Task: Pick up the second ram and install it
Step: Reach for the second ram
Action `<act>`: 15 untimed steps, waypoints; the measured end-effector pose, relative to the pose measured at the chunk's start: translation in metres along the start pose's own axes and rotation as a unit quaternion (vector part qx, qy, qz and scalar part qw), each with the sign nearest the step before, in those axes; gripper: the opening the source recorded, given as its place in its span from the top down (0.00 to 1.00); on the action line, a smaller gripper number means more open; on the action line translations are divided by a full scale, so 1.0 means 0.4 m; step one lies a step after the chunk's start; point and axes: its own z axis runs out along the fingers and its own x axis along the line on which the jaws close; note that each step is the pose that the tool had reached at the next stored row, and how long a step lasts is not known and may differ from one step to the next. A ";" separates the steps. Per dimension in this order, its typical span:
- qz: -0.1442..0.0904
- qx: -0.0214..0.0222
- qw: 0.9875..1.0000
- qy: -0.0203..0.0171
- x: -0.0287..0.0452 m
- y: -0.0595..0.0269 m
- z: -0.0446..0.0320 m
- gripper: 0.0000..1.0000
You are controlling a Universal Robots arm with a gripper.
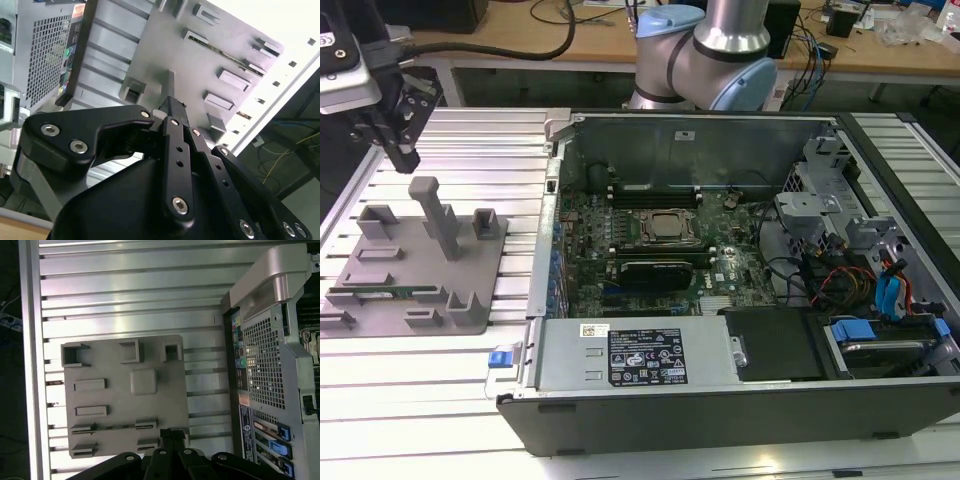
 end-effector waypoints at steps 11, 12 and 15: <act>0.000 0.000 1.000 0.000 0.077 -0.007 0.020 0.92; 0.000 0.000 1.000 0.000 0.086 -0.008 0.024 0.92; 0.000 0.000 1.000 0.000 0.108 -0.012 0.035 0.92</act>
